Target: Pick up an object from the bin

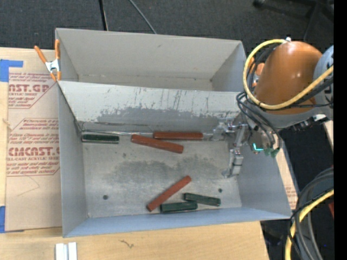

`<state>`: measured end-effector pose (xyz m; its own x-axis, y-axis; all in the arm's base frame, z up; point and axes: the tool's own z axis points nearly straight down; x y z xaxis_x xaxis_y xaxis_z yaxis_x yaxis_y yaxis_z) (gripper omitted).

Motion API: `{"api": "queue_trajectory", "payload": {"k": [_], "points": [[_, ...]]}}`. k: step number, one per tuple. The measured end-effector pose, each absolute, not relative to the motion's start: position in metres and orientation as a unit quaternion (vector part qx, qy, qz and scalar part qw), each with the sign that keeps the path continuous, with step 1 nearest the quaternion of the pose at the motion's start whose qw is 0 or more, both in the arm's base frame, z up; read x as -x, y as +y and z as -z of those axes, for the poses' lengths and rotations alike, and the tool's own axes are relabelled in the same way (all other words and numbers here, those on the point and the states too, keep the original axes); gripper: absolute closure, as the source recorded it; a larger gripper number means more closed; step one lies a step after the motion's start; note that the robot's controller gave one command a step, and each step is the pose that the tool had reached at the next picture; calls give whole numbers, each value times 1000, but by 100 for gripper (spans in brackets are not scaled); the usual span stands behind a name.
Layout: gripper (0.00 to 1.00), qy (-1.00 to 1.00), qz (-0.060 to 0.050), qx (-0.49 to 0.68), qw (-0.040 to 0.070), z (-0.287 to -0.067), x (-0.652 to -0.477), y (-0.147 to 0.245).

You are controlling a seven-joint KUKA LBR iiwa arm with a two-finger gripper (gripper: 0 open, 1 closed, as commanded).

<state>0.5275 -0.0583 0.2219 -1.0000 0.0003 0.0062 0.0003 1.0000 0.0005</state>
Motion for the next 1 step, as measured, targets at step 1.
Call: {"api": "queue_trajectory", "payload": {"k": [1], "points": [[0, -991, 0, -133, -2, -68, -489, 7]]}}
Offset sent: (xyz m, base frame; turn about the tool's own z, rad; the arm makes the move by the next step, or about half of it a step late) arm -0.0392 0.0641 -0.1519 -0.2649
